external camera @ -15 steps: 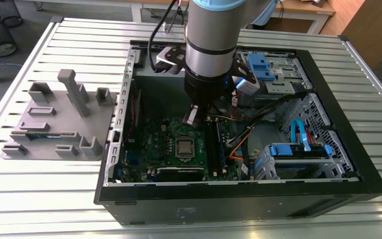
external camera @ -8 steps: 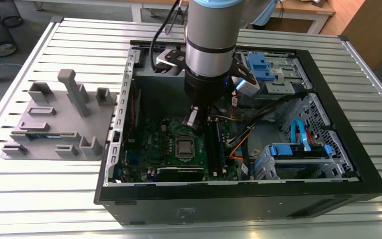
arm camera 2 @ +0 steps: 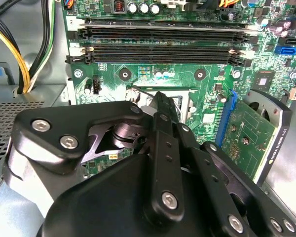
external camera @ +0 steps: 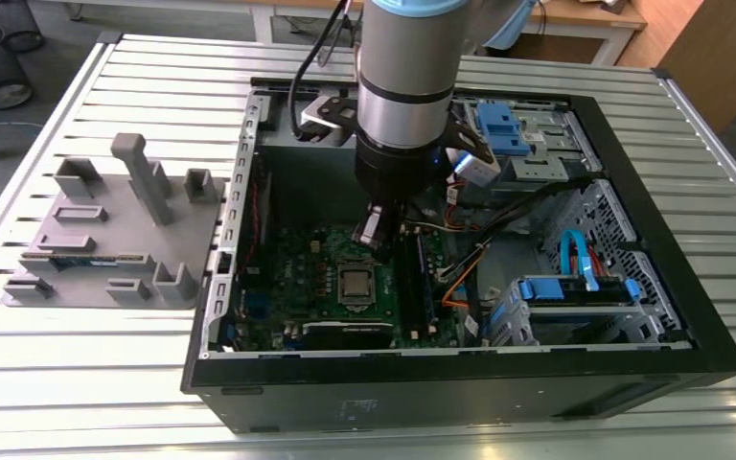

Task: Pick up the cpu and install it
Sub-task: 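Install the first cpu locking lever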

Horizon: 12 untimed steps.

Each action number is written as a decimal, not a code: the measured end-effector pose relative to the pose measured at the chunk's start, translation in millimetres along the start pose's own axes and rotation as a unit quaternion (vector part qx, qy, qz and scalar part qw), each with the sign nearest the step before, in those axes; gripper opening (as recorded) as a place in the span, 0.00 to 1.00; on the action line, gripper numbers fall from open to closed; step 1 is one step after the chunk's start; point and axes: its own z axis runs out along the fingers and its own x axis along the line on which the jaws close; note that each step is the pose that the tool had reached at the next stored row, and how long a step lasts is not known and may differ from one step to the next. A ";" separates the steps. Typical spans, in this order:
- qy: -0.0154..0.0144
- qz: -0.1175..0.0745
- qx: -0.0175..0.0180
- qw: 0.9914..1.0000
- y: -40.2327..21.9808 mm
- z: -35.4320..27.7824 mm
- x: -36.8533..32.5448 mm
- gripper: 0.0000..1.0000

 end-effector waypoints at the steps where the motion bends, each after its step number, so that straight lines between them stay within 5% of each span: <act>1: 0.000 0.000 0.000 1.000 0.0 0.0 0.0 0.11; 12: 0.001 0.007 0.000 1.000 0.7 1.3 0.2 0.11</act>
